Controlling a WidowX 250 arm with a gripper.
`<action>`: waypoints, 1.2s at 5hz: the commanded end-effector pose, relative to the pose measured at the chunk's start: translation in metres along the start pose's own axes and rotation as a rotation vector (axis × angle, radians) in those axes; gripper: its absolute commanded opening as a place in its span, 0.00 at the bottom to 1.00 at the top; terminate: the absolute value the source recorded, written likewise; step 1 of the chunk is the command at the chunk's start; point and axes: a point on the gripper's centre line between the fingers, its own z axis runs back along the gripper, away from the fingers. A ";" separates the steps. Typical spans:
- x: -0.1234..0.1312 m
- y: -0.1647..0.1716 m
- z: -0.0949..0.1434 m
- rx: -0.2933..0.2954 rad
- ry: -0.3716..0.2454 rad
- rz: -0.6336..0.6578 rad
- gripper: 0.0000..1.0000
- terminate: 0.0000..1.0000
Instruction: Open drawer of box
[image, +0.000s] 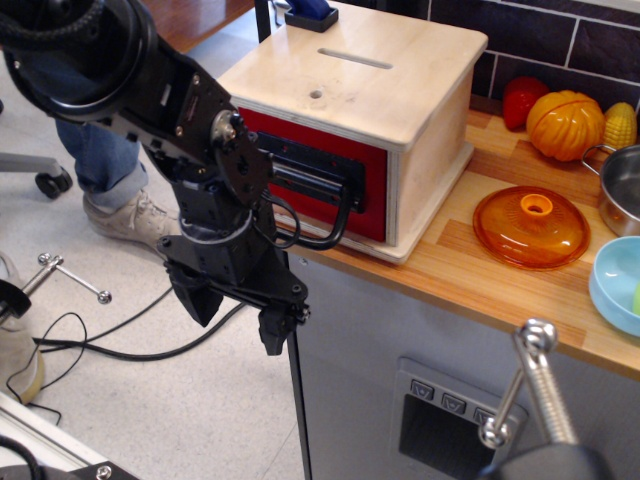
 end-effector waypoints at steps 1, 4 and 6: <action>0.000 0.000 0.000 0.000 0.000 0.000 1.00 0.00; 0.062 0.014 0.110 -0.251 -0.078 0.042 1.00 0.00; 0.090 0.007 0.083 -0.170 -0.151 0.041 1.00 0.00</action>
